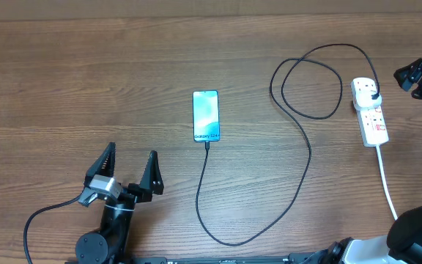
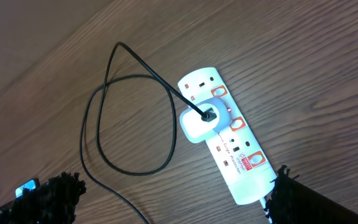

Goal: Plug charger to phone and switch on socket

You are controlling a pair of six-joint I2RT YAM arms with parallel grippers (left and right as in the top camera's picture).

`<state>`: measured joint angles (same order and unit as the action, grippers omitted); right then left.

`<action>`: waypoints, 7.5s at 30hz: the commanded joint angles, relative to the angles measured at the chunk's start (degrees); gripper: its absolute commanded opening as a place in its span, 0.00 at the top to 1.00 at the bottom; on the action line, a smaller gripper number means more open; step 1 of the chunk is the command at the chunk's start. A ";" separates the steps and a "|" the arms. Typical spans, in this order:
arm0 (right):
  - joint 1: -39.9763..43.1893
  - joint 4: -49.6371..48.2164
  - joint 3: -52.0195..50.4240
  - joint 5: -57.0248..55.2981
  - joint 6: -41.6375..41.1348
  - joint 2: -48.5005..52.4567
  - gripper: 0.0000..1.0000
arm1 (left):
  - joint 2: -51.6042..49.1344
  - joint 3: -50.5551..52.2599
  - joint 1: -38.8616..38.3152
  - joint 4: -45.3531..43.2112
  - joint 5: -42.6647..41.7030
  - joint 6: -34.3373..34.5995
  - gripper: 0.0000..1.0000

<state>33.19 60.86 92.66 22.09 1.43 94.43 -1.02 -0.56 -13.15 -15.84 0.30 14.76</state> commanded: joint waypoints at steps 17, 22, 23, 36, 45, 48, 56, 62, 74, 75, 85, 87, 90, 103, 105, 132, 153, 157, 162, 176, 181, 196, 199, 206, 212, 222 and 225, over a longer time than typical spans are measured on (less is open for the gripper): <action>-0.02 -0.31 0.20 -0.20 -0.15 -0.13 0.00 | 0.83 0.28 -0.22 19.67 5.70 -0.87 0.00; -0.02 -0.31 0.20 -0.20 -0.15 -0.13 0.00 | 0.83 0.31 -0.22 19.85 5.42 -1.62 0.00; -0.02 -0.31 0.20 -0.20 -0.15 -0.13 0.00 | 0.83 0.28 -0.22 19.87 5.18 -2.05 0.00; -0.02 -0.31 0.20 -0.20 -0.15 -0.13 0.00 | 0.83 0.24 2.71 20.33 2.56 -12.22 0.00; -0.02 -0.31 0.20 -0.20 -0.15 -0.13 0.00 | 0.81 0.24 3.89 20.09 2.86 -11.80 0.00; -0.02 -0.31 0.20 -0.20 -0.15 -0.13 0.00 | 0.81 0.24 3.89 20.09 2.86 -11.80 0.00; -0.02 -0.31 0.20 -0.20 -0.15 -0.13 0.00 | 0.81 0.24 3.89 20.09 2.86 -11.80 0.00; -0.02 -0.31 0.20 -0.20 -0.15 -0.13 0.00 | 0.81 0.24 3.89 20.09 2.86 -11.80 0.00; -0.02 -0.31 0.20 -0.20 -0.15 -0.13 0.00 | 0.81 0.24 3.89 20.09 2.86 -11.80 0.00; -0.02 -0.31 0.20 -0.20 -0.15 -0.13 0.00 | 0.81 0.24 3.89 20.09 2.86 -11.80 0.00; -0.02 -0.31 0.20 -0.20 -0.15 -0.13 0.00 | 0.81 0.24 3.89 20.09 2.86 -11.80 0.00; -0.02 -0.31 0.20 -0.20 -0.15 -0.13 0.00 | 0.81 0.24 3.89 20.09 2.86 -11.80 0.00; -0.02 -0.31 0.20 -0.20 -0.15 -0.13 0.00 | 0.81 0.24 3.89 20.09 2.86 -11.80 0.00; -0.02 -0.31 0.20 -0.20 -0.15 -0.13 0.00 | 0.81 0.24 3.89 20.09 2.86 -11.80 0.00; -0.02 -0.31 0.20 -0.20 -0.15 -0.13 0.00 | 0.81 0.24 3.89 20.09 2.86 -11.80 0.00; -0.02 -0.31 0.20 -0.20 -0.15 -0.13 0.00 | 0.79 0.24 3.89 20.09 2.86 -11.80 0.00; -0.02 -0.31 0.20 -0.20 -0.15 -0.13 0.00 | 0.76 0.24 3.89 20.09 2.86 -11.80 0.00; -0.02 -0.31 0.20 -0.20 -0.15 -0.13 0.00 | 0.76 0.24 3.89 20.09 2.86 -11.80 0.00; -0.02 -0.31 0.20 -0.20 -0.15 -0.13 0.00 | 0.76 0.24 3.89 20.09 2.86 -11.80 0.00; -0.02 -0.31 0.20 -0.20 -0.15 -0.13 0.00 | 0.76 0.24 3.89 20.09 2.86 -11.80 0.00; -0.02 -0.31 0.20 -0.20 -0.15 -0.13 0.00 | 0.76 0.24 3.89 20.09 2.86 -11.80 0.00; -0.02 -0.31 0.20 -0.20 -0.15 -0.13 0.00 | 0.76 0.24 3.89 20.09 2.86 -11.80 0.00; -0.02 -0.31 0.20 -0.20 -0.15 -0.13 0.00 | 0.76 0.24 3.89 20.09 2.86 -11.80 0.00; -0.02 -0.31 0.20 -0.20 -0.15 -0.13 0.00 | 0.76 0.24 3.89 20.09 2.86 -11.80 0.00; -0.02 -0.31 0.20 -0.20 -0.15 -0.13 0.00 | 0.76 0.24 3.89 20.09 2.86 -11.80 0.00; -0.02 -0.31 0.20 -0.20 -0.15 -0.13 0.00 | 0.76 0.24 3.89 20.09 2.86 -11.80 0.00; -0.02 -0.31 0.20 -0.20 -0.15 -0.13 0.00 | 0.76 0.24 3.89 20.09 2.86 -11.80 0.00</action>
<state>33.17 60.93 92.66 22.09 1.45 94.43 -0.86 -0.49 -9.63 4.32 3.66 4.03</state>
